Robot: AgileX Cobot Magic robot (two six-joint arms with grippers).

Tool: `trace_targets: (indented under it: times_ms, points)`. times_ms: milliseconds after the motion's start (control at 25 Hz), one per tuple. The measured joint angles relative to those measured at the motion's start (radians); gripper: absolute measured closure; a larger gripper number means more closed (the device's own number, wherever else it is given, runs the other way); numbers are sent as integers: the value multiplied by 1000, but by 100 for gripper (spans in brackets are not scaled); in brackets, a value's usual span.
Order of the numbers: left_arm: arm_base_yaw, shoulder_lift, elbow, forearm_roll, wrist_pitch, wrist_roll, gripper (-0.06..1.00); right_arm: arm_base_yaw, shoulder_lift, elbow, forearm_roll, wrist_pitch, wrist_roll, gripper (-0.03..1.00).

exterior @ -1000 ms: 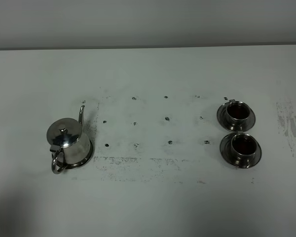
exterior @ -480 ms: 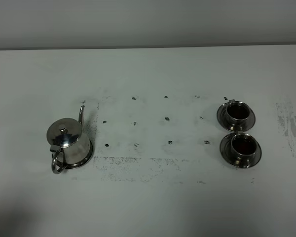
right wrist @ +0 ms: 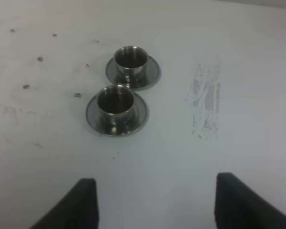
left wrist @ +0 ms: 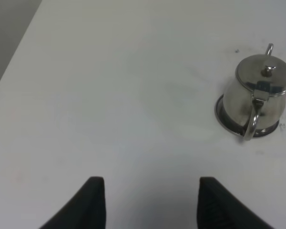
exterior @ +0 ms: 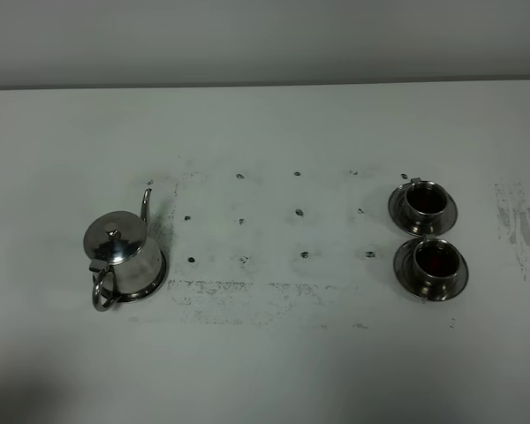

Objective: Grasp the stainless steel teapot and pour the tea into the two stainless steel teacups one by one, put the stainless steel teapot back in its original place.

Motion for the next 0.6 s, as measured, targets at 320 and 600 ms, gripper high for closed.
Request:
trace_targets:
  times_ms: [320, 600]
  points:
    - [0, 0, 0, -56, 0, 10, 52, 0, 0, 0, 0, 0, 0, 46]
    - [0, 0, 0, -77, 0, 12, 52, 0, 0, 0, 0, 0, 0, 46]
